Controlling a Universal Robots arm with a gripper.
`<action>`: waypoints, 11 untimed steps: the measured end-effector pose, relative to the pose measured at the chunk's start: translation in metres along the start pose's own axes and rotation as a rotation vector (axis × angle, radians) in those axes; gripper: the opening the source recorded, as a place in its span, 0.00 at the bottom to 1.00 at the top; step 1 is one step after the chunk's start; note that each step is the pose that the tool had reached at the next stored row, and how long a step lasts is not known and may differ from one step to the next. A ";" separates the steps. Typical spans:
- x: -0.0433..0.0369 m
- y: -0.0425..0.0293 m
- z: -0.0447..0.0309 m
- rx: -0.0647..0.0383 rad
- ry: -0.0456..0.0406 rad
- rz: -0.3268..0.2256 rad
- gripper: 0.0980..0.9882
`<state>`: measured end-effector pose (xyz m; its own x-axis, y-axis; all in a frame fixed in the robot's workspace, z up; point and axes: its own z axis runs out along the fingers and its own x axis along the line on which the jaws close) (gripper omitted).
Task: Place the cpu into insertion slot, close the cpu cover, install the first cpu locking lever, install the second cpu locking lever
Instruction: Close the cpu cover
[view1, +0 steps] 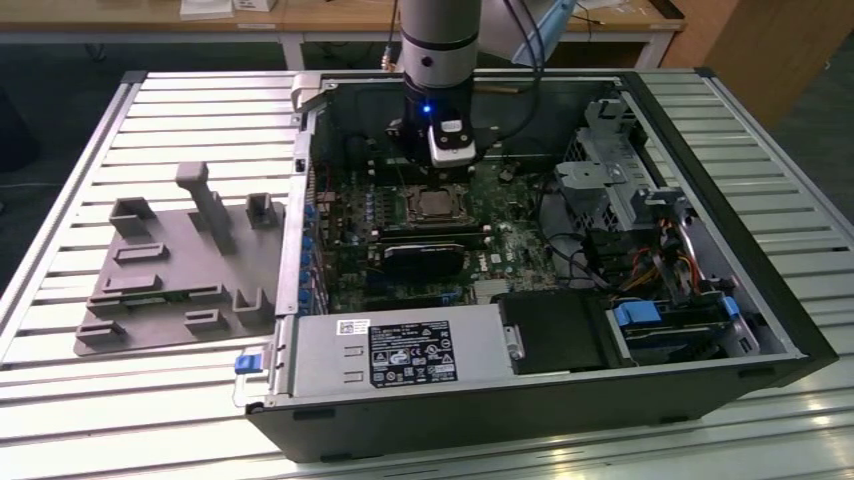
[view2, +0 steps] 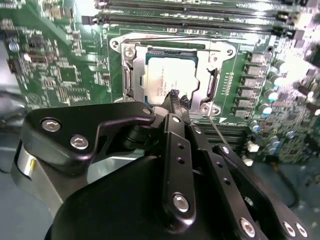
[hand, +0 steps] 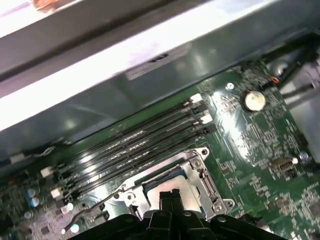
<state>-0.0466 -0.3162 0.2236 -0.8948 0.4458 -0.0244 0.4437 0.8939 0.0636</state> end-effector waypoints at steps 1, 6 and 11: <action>0.0000 0.0000 0.0000 0.000 0.0012 -0.018 0.00; 0.0000 0.0000 0.0004 -0.003 0.0069 -0.109 0.00; 0.0000 -0.0001 0.0010 -0.004 0.0127 -0.200 0.00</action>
<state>-0.0466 -0.3163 0.2227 -0.9658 0.2583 -0.0244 0.2564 0.9645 0.0632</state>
